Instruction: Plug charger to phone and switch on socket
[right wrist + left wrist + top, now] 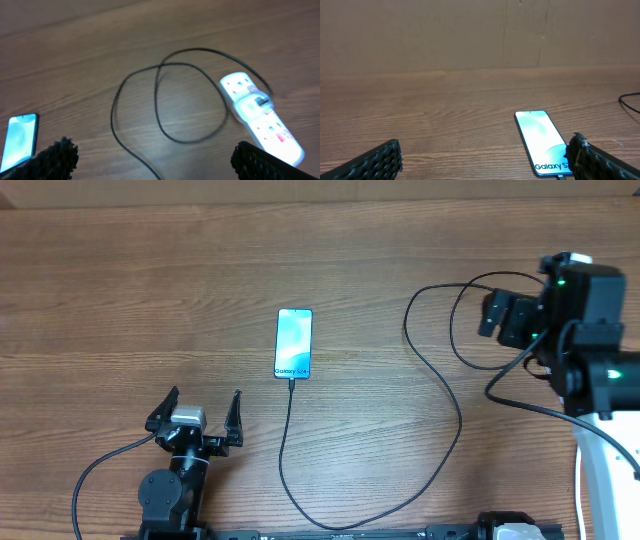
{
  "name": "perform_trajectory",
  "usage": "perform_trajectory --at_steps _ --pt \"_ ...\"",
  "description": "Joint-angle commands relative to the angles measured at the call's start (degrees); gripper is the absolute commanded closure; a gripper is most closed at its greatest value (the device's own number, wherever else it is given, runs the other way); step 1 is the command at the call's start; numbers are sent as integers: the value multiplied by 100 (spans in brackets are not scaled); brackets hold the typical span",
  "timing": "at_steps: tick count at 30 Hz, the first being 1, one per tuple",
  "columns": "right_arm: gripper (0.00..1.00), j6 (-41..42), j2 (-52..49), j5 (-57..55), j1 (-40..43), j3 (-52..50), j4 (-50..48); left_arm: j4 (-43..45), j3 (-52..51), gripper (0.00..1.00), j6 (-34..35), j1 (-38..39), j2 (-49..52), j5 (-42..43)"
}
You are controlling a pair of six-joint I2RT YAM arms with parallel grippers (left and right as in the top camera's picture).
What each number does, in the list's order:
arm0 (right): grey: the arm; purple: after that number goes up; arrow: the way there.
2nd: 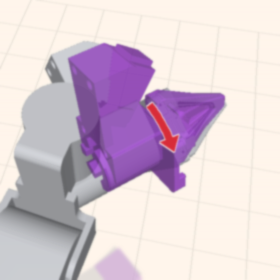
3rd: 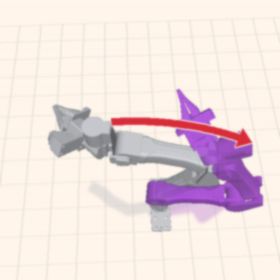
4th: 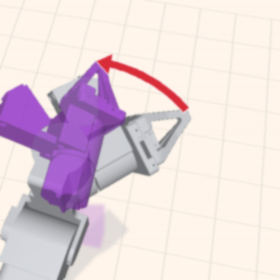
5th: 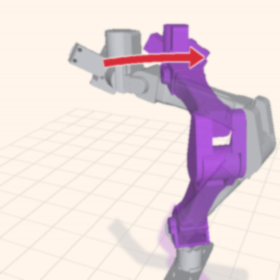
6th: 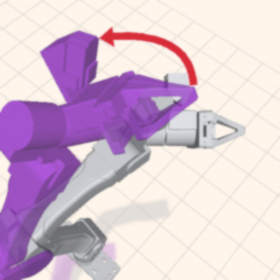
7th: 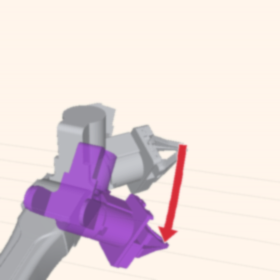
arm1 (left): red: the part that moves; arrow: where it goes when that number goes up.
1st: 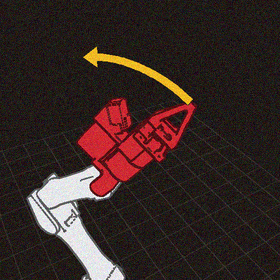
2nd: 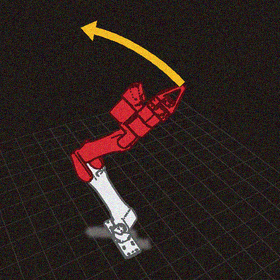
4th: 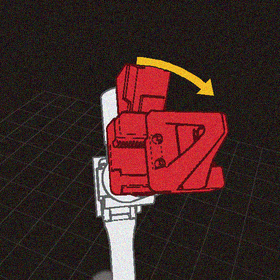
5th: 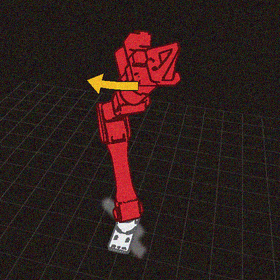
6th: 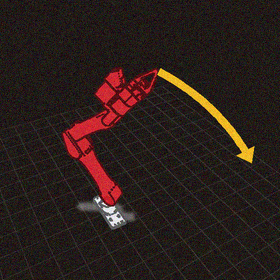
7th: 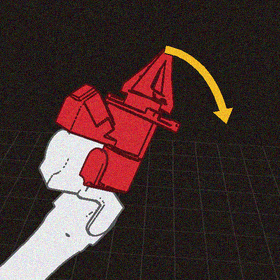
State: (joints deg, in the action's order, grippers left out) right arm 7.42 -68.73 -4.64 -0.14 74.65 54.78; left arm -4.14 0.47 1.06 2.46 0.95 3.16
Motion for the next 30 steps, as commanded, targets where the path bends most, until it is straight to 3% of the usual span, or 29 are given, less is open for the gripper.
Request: perform_trajectory --at_steps 1,14,30 --pt "0 -24 48 197 -190 -505 -448 -15 -20 1 -109 -68 -74 -57" --pt "0 -343 133 787 -654 -2234 -2680 -15 -20 0 -109 -68 -74 -57" --pt "0 -599 133 933 -1110 -3923 -3814 -15 -20 0 -109 -68 -74 -57"
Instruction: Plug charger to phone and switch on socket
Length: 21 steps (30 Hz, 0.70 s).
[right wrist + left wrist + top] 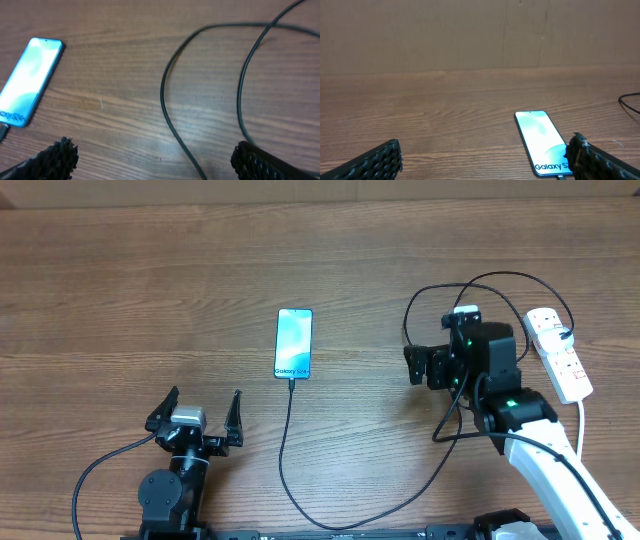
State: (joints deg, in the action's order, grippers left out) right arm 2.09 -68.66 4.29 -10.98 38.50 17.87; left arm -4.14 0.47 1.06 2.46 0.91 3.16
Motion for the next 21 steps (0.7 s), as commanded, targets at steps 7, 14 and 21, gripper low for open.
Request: perform_trajectory --at_steps 7,14,21 --pt "0 -66 181 33 -26 -922 -776 -15 -20 0 -109 -68 -70 -57" --pt "0 -68 192 -57 -26 -1202 -1008 -15 -20 0 -109 -68 -70 -57" --pt "0 -66 238 -55 -26 -1705 -1561 -15 -20 0 -109 -68 -70 -57"
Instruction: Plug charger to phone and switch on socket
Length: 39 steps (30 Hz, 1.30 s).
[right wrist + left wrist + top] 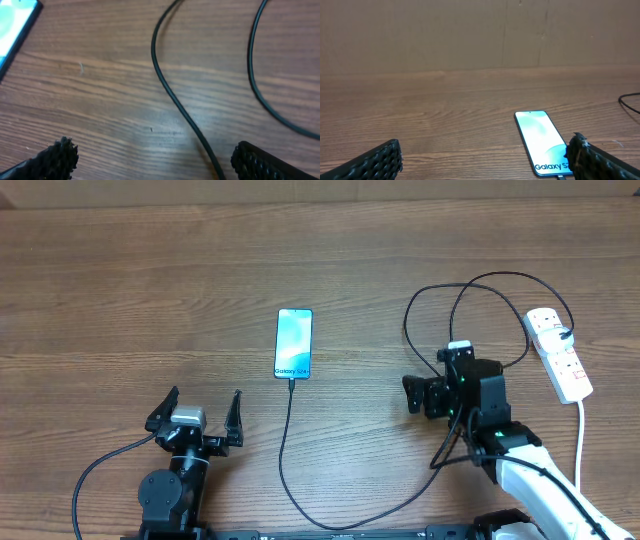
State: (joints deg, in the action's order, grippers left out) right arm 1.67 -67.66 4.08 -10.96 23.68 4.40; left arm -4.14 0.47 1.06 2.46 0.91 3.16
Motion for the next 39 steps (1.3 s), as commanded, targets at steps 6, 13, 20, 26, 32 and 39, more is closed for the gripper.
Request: perform_trajectory --at_steps 6,13,20,26,32,39 --pt "0 -22 651 -31 -28 -949 -879 -15 -20 0 -109 -68 -70 -57" --pt "0 -20 1421 -7 -22 -1620 -1233 -15 -20 0 -109 -68 -70 -57" --pt "0 22 2385 70 146 -2190 -1331 -15 -20 0 -109 -68 -70 -59" --pt "0 20 3305 175 411 -2326 -935 -15 -20 0 -109 -68 -70 -57" --pt "0 13 4033 203 468 -2326 -289 -15 -20 0 -109 -68 -70 -57" --pt "0 -179 4865 208 468 -2326 -7 -15 -20 0 -109 -68 -70 -57"
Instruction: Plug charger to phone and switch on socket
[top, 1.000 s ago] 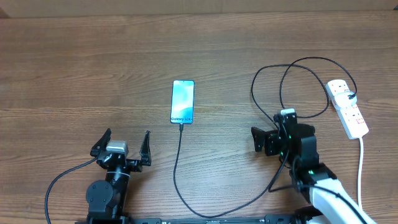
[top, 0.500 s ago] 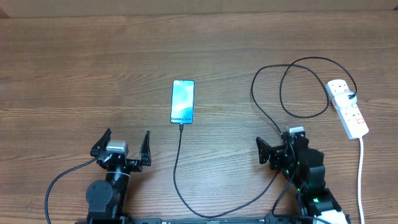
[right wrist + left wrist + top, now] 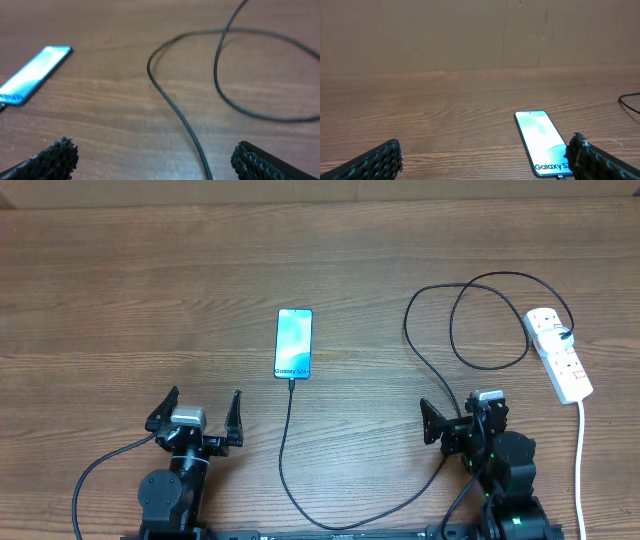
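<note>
The phone (image 3: 294, 343) lies face up mid-table with its screen lit, also visible in the left wrist view as the phone (image 3: 542, 142) and in the right wrist view as the phone (image 3: 35, 75). A black charger cable (image 3: 287, 440) is plugged into its near end. The cable loops along the front, passes between the fingers of my right gripper (image 3: 460, 418) as the cable (image 3: 185, 122), and runs to the white socket strip (image 3: 558, 355) at far right. My left gripper (image 3: 203, 398) stands open near the front left, holding nothing. The right gripper is open and holds nothing.
The cable forms two wide loops (image 3: 480, 320) between the phone and the socket strip. A white lead (image 3: 581, 450) runs from the strip toward the front edge. A brown wall (image 3: 480, 35) closes off the far side of the wooden table (image 3: 120, 280).
My right gripper, still open, has moved from mid-table beside the cable loops back toward the front edge. The left gripper, phone and socket strip have not moved.
My right gripper was open above the socket strip at far right. It then stood left of the strip over the cable loops, then nearer the front, and now rests by the front edge. The phone stayed lit and plugged in; the left arm stayed still.
</note>
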{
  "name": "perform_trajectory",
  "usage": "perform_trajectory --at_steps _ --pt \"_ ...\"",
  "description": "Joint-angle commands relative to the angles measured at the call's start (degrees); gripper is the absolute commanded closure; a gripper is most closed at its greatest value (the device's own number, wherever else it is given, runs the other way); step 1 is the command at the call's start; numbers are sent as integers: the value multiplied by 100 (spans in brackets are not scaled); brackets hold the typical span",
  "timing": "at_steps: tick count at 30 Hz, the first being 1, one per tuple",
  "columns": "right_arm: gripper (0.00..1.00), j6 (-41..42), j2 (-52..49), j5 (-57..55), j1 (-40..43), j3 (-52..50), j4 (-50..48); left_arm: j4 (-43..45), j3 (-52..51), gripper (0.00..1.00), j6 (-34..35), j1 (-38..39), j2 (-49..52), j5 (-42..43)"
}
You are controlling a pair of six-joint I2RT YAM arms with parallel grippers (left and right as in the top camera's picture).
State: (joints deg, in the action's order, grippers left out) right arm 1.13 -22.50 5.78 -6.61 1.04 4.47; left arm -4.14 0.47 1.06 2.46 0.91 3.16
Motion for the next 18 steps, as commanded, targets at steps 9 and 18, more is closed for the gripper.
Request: perform_trajectory --at_steps 9,18 --pt "0 -210 1486 70 33 -61 -4 -15 -22 0 -109 -68 -70 -57" --pt "0 -313 2164 31 63 -61 -2 -15 -20 0 -109 -68 -70 -57"
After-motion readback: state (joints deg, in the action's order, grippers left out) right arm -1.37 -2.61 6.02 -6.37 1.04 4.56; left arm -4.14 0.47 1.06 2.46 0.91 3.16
